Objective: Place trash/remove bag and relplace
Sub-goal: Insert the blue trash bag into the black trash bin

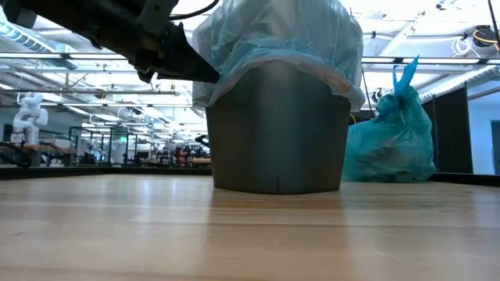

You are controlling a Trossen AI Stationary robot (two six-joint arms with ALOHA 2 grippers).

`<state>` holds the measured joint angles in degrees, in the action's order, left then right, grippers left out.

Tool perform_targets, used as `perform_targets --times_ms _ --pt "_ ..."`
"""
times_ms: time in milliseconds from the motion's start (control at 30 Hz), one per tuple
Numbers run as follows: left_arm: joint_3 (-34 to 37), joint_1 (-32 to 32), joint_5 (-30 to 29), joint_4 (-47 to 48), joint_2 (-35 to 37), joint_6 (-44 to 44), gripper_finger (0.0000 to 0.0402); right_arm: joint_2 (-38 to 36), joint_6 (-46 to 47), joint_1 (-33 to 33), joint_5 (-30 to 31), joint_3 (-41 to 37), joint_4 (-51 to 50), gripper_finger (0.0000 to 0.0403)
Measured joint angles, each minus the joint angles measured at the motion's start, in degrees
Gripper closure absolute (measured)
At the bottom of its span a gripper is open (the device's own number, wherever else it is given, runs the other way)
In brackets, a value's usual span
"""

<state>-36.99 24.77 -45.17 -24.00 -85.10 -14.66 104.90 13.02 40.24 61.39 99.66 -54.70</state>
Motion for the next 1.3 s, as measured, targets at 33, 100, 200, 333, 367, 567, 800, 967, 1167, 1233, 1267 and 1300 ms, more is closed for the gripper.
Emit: perform_targets --times_ms 33,100,200,333,367,567,800,967,1167,1233,1267,1300 --pt "0.0 0.0 0.0 -0.1 0.0 0.0 0.0402 0.0 -0.2 0.7 1.3 -2.6 3.0 0.0403" --pt "0.0 0.0 0.0 -0.1 0.0 0.0 0.0402 0.0 -1.1 1.5 3.0 -7.4 8.8 0.0403" --pt "0.0 0.0 0.0 0.0 0.0 0.0 0.0402 0.1 -2.2 1.6 5.9 -13.1 16.5 0.0403" --pt "0.0 0.0 0.0 -0.1 0.0 0.0 0.0402 0.1 -0.9 -0.2 6.6 -18.7 21.4 0.0403" --pt "0.0 0.0 0.1 -0.1 0.0 0.0 0.0402 0.1 -0.5 -0.8 6.6 -19.7 22.3 0.0403" --pt "0.0 0.0 0.1 0.0 0.0 0.0 0.0402 0.1 -0.1 -3.6 4.9 -24.6 28.0 0.0403" --pt "0.0 0.0 0.2 0.5 0.0 0.0 0.0402 0.0 3.4 -4.3 2.7 -27.9 30.5 0.0403" --pt "0.0 1.8 0.2 0.8 2.7 0.6 0.0402 0.0 7.1 -4.6 0.7 -29.6 30.5 0.0403" --pt "0.0 6.0 0.2 0.6 6.6 1.4 0.0402 0.0 7.4 -6.1 -1.8 -30.5 31.1 0.0403" --pt "0.0 7.1 1.0 -2.4 6.9 2.5 0.0402 0.0 7.3 -6.3 -2.2 -30.7 31.4 0.0403" --pt "0.0 7.3 2.9 -4.6 6.7 3.6 0.0402 0.0 7.3 -6.3 -2.1 -30.7 31.4 0.0403" --pt "0.0 7.3 5.4 -7.3 6.3 4.7 0.0402 0.0 7.2 -6.3 -1.8 -30.7 31.5 0.0403"
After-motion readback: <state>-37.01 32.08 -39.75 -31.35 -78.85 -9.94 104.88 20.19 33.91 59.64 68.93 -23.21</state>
